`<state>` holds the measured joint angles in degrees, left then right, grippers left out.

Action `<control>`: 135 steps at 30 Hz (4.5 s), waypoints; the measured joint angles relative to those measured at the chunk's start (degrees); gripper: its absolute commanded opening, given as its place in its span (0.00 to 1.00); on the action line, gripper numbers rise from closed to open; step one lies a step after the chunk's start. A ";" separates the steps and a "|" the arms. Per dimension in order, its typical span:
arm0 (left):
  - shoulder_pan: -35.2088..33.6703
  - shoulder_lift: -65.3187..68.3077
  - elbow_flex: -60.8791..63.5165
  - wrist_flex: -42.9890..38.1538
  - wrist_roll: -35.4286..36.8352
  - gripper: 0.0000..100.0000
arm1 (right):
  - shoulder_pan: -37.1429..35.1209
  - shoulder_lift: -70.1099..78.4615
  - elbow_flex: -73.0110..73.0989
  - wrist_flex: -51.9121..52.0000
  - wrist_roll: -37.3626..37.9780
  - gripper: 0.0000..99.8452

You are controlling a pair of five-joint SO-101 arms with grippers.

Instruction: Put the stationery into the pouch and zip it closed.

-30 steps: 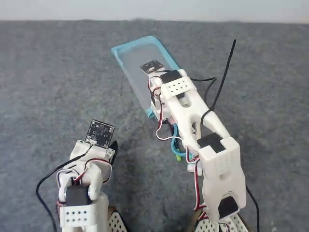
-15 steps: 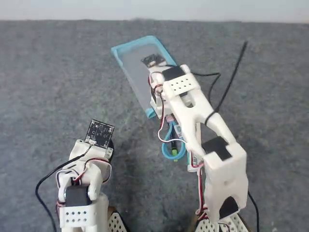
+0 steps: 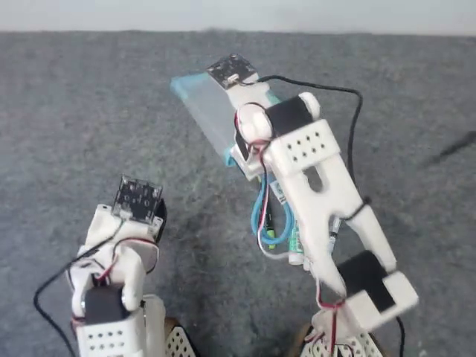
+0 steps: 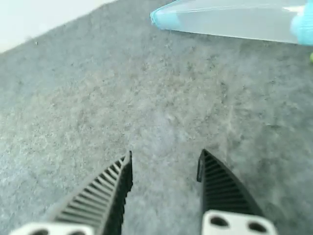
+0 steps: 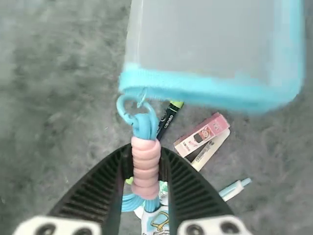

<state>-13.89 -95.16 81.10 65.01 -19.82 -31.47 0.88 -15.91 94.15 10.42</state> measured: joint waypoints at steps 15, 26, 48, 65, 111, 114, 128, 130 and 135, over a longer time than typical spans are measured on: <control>12.40 27.25 -19.96 -0.35 5.01 0.35 | -1.14 -38.33 46.95 -32.79 1.05 0.01; 19.78 25.32 -15.38 -11.08 11.52 0.35 | -4.92 -42.55 55.21 -33.93 0.97 0.01; 15.38 39.12 -14.07 -21.54 11.69 0.35 | -6.07 -42.55 53.63 -24.00 4.84 0.01; 15.21 39.56 -13.98 -23.03 13.89 0.35 | -2.37 -42.64 63.91 -26.73 9.58 0.01; 19.34 39.56 -7.56 -30.77 18.99 0.35 | -8.18 -44.22 42.02 -3.87 10.81 0.01; 19.34 39.56 -6.77 -32.09 19.69 0.35 | -8.79 -44.22 42.02 -3.16 10.81 0.01; 26.90 39.47 -5.89 -32.44 20.13 0.11 | -9.14 -44.22 42.02 -3.16 10.73 0.01; 27.52 39.47 -5.01 -33.67 20.13 0.09 | -9.14 -44.22 42.02 -3.16 10.73 0.01; 27.60 39.47 -4.04 -35.25 20.13 0.02 | -9.23 -44.22 42.02 -3.16 10.73 0.01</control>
<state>13.71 -55.69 77.05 29.76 0.31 -40.70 -43.34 26.11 90.99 21.14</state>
